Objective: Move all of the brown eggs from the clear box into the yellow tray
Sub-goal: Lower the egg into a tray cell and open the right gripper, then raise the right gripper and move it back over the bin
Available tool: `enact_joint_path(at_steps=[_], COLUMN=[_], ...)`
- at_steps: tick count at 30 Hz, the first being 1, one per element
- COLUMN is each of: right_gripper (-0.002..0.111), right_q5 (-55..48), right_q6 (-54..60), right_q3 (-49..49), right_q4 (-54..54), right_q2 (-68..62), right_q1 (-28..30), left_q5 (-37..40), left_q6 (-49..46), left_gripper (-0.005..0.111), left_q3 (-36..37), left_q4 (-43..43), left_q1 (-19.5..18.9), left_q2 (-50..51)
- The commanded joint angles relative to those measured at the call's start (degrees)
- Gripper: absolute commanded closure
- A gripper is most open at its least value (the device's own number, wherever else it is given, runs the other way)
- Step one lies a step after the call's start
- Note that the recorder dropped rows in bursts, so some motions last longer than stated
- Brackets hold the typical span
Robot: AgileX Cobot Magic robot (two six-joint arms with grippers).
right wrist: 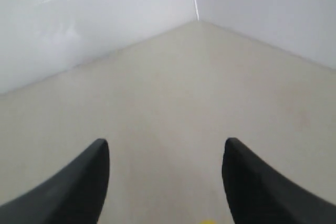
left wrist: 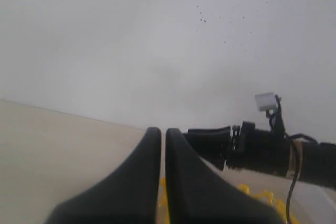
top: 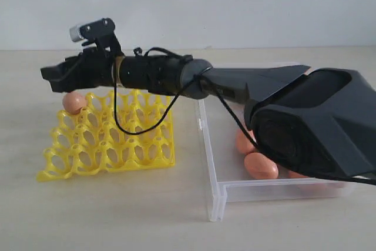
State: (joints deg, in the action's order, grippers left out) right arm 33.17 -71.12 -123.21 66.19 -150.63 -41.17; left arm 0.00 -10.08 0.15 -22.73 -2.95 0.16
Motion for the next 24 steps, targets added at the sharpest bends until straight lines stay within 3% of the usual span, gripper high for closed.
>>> enact_joint_path(at_steps=[1, 3, 4, 6, 12, 24], right_gripper=[0.053, 0.066, 0.077, 0.108, 0.109, 0.109], right_q5=[-1.3, -0.7, 0.5, 6.7, 23.6, 36.8], right_q6=[-6.1, -16.8, -21.7, -28.1, -37.9, -44.4], right_q3=[-0.3, -0.3, -0.3, 0.4, 0.5, 7.4], right_q4=[10.5, 23.4, 31.4, 33.8, 33.8, 33.8], right_q2=[6.8, 9.8, 11.1, 13.7, 18.0, 18.2], right_q1=[0.1, 0.1, 0.1, 0.5, 2.7, 7.3], left_q5=[0.0, 0.0, 0.0, 0.0, 0.0, 0.0], left_q6=[-0.5, -0.5, -0.5, -0.5, -0.5, -0.5], left_gripper=[0.103, 0.103, 0.103, 0.103, 0.103, 0.103], left_q3=[-0.2, -0.2, -0.2, -0.2, -0.2, -0.2], left_q4=[-0.2, -0.2, -0.2, -0.2, -0.2, -0.2], left_q1=[0.2, 0.2, 0.2, 0.2, 0.2, 0.2], left_q2=[-0.2, -0.2, -0.2, -0.2, -0.2, -0.2])
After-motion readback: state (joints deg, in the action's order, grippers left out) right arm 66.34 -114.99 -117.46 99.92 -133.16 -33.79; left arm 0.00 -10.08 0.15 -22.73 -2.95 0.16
